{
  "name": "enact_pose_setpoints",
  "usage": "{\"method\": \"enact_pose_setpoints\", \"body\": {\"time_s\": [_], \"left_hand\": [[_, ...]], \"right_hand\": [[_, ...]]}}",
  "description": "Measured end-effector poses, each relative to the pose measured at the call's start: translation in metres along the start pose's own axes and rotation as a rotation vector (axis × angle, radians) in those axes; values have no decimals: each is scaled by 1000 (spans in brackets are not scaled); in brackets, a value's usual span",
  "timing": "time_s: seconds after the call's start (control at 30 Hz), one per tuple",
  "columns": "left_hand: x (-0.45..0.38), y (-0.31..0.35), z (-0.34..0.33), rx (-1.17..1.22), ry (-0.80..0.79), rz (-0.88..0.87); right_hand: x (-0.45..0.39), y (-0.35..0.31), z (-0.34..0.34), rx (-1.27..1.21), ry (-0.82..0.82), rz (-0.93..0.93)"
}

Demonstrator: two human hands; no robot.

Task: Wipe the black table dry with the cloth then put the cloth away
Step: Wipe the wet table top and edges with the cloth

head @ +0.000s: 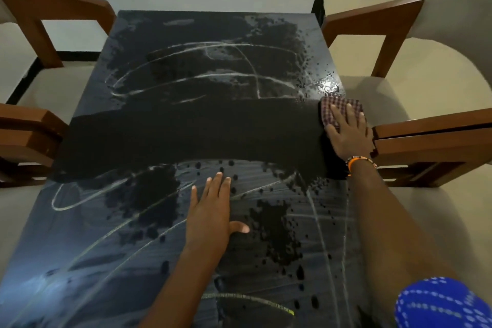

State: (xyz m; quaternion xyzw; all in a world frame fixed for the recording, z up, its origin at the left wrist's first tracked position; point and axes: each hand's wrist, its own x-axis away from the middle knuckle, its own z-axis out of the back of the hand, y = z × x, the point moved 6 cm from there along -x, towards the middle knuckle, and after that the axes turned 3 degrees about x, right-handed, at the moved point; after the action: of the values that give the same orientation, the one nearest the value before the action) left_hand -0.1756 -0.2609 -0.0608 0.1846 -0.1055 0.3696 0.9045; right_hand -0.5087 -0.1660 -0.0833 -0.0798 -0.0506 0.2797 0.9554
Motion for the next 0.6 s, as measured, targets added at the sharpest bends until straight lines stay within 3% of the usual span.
{"method": "enact_pose_setpoints", "body": {"time_s": [0.2,0.37,0.6], "left_hand": [[0,0,-2,14,15,-7],[-1,2,-2,12,10,-6],[-1,3,0,23,14,7]], "right_hand": [[72,26,1,-15,64,-41],[101,-23,-7,41,69,-15],[147,-167,-38,-12,-98,418]]}}
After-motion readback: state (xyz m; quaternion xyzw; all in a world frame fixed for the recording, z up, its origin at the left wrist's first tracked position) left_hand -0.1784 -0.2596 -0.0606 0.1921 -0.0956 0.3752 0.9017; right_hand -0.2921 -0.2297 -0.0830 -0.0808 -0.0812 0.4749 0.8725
